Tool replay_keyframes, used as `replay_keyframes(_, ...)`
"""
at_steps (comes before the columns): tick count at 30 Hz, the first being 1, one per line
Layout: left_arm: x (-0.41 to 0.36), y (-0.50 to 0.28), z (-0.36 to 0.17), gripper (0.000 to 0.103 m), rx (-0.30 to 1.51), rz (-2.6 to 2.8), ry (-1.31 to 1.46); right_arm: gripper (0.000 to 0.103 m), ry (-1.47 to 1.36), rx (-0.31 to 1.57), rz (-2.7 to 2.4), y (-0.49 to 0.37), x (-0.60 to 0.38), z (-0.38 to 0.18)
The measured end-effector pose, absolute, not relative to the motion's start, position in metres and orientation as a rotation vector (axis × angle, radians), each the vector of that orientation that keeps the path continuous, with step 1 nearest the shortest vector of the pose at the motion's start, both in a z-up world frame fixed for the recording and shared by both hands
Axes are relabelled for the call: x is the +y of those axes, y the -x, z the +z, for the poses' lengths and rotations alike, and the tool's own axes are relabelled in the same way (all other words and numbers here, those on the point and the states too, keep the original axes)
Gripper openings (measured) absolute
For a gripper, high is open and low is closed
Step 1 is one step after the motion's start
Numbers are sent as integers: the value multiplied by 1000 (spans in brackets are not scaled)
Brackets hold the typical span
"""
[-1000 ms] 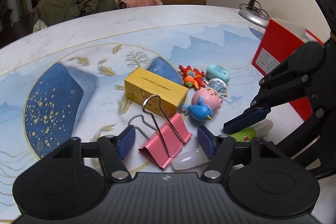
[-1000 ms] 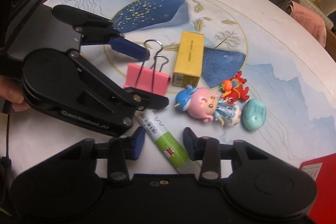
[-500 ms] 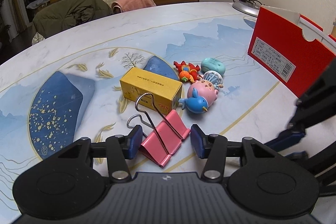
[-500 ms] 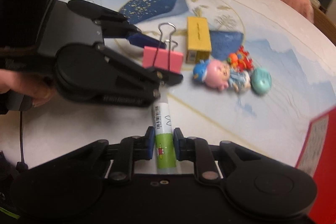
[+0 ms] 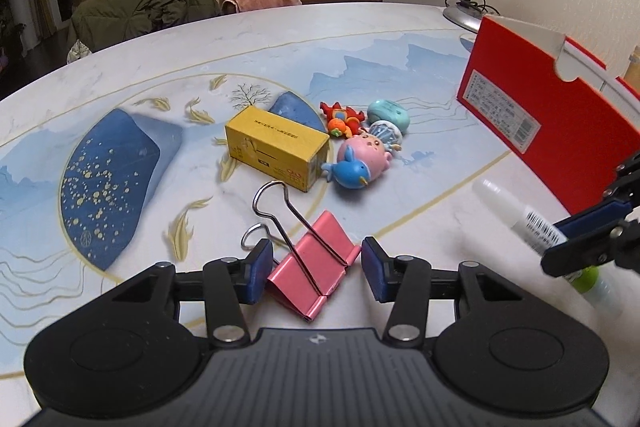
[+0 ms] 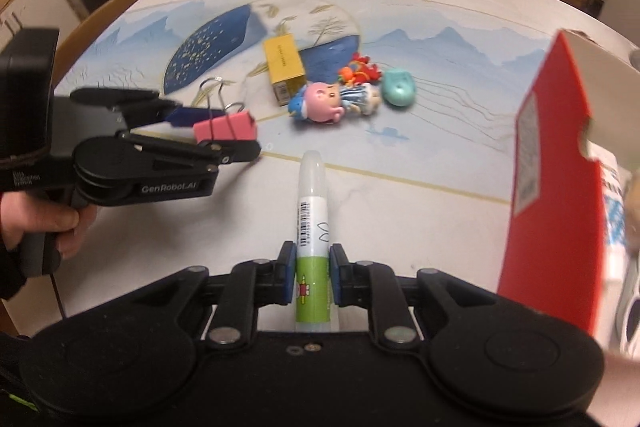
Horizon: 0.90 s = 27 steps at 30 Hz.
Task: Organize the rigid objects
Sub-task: 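Grasp the pink binder clip with the left gripper while the right grasps the white-green marker, then carry the clip into the shoebox with the left tool while the right carries the marker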
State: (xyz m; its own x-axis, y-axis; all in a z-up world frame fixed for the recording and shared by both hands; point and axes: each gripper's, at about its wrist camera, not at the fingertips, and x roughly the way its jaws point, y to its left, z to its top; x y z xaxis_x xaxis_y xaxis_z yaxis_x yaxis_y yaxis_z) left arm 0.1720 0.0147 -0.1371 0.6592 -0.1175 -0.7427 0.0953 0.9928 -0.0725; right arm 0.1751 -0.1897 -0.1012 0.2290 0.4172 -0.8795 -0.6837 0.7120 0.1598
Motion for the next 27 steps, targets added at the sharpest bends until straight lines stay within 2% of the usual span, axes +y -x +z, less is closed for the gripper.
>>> replay_keyframes(6,12,-160,-127,47,842,-115,56,16,217,1081,741,-170,-207,-82)
replay_keyframes(7,11,-159,-125,41,841,-112,59,16,206,1078,735,-170,-211,-79)
replay_keyframes(8,10,-158,-124,16,847,-111,62,16,197,1076,728,-170,-214,-75)
replay_keyframes(9,10,-157,-122,12,859,-115,79,16,189,1073,720,-169,-218,-72)
replay_keyframes(27,-18,-145,-98,4,832,-117,68,16,63,954,642,-183,-290,-27)
